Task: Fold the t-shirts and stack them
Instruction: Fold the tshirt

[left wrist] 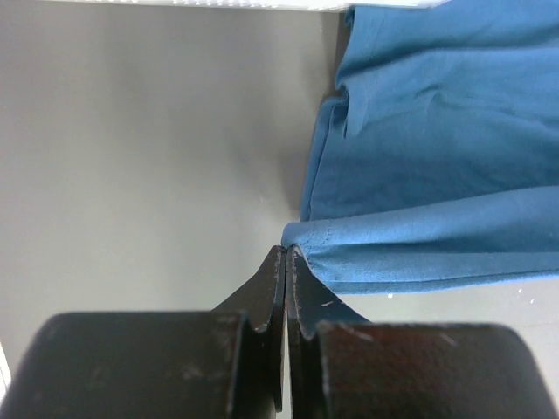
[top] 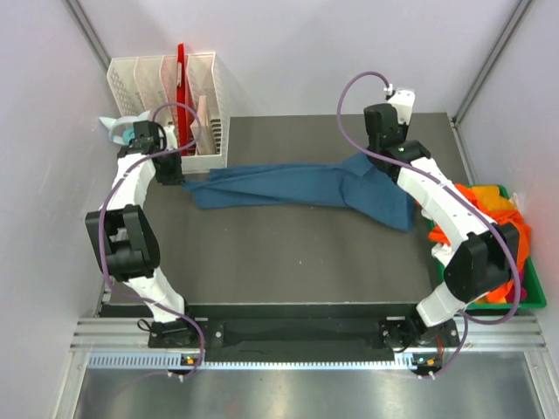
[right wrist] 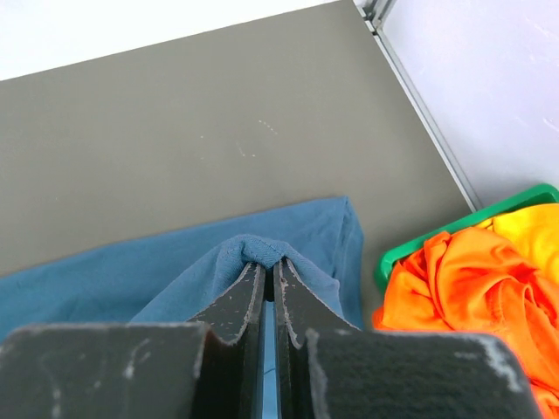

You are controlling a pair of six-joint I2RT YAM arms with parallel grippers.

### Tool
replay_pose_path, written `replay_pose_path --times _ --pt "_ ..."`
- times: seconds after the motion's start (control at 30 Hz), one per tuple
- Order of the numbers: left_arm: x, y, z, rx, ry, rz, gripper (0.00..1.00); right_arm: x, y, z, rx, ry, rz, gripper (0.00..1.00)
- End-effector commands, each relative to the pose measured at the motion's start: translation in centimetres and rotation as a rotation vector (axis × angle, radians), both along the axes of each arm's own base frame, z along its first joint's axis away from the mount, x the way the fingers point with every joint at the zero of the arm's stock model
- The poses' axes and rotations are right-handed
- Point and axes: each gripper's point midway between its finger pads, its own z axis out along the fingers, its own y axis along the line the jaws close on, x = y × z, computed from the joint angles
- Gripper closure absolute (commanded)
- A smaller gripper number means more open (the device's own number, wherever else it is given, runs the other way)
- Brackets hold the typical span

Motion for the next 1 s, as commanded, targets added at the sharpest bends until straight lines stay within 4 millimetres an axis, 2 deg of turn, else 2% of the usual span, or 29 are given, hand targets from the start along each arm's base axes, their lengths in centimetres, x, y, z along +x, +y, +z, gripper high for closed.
replay_pose_path --times 0.0,0.13,0.33,0.47,0.63,0.67,0.77,0.97 --pt "2.7 0.6 3.0 0.028 -0.092 -0.009 1.00 -0.3 -1.7 3.1 0.019 -0.091 -0.036 1.00" --pt "4.3 -0.3 5.0 0.030 -0.139 -0.032 1.00 -1.5 -2.6 2.9 0.021 -0.097 -0.059 1.00" --pt "4.8 -2.7 5.9 0.038 -0.149 -0.092 1.00 -2.7 -4.2 2.7 0.026 -0.098 -0.089 1.00" --pt "4.0 -5.2 5.2 0.070 -0.131 -0.166 1.00 -3.2 -4.2 2.5 0.035 -0.095 -0.085 1.00" --pt "3.3 -5.7 3.7 0.084 -0.093 -0.184 1.00 -3.2 -3.8 1.5 0.058 -0.079 -0.076 1.00" --pt "3.2 -6.9 3.4 0.083 -0.085 -0.212 1.00 -3.3 -3.7 1.2 0.058 -0.073 -0.073 1.00" --pt "3.1 -6.8 2.5 0.088 -0.063 -0.210 1.00 -3.4 -3.6 0.5 0.063 -0.061 -0.071 1.00" --pt "3.6 -6.5 2.8 0.103 -0.076 -0.195 1.00 -3.1 -3.4 0.1 0.059 -0.051 -0.068 1.00"
